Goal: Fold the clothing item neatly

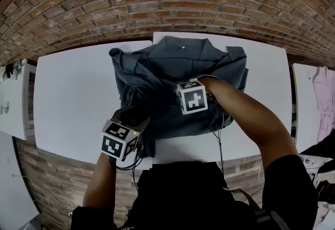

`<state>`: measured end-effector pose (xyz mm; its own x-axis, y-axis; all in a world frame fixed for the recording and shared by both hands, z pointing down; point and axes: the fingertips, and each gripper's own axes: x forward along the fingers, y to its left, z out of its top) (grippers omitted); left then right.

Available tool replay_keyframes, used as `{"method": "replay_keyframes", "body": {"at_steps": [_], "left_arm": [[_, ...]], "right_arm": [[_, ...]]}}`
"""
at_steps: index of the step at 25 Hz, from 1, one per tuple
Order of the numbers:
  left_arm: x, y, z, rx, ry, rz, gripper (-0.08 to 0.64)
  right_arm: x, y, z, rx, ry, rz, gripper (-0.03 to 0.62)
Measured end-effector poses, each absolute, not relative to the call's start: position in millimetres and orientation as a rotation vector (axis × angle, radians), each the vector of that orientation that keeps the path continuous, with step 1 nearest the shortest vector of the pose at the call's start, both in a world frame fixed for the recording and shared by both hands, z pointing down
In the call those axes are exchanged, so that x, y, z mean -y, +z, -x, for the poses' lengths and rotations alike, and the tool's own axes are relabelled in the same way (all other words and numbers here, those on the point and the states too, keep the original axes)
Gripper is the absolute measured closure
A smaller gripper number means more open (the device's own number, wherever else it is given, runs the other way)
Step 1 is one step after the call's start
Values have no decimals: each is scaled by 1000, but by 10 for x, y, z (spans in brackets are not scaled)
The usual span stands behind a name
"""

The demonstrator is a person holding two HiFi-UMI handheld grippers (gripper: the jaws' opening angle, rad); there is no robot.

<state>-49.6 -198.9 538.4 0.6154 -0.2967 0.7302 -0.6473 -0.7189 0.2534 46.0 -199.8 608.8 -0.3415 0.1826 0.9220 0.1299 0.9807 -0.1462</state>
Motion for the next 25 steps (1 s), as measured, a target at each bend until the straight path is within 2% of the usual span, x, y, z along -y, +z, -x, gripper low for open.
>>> {"method": "replay_keyframes", "body": {"at_steps": [1,2,3,13,25], "left_arm": [[1974,5417,481,741,946,-2335,348],[1956,5450,468,735,964,-2333,348],[1937,5481,457,728,978,-2332,348],[1989,5561,368,741,977,-2323,348],[2105,5573,290,761,935,-2297,350]], "right_arm": [[1985,6106,-460,1911,56,242,471],[1978,6105,-464,1905,58,251,547],[1970,6091,-472,1906,65,257,572],[2515,5511,-748,2153,307,-25,578],[4325,5190,-1922,2087,379,-774,578]]}}
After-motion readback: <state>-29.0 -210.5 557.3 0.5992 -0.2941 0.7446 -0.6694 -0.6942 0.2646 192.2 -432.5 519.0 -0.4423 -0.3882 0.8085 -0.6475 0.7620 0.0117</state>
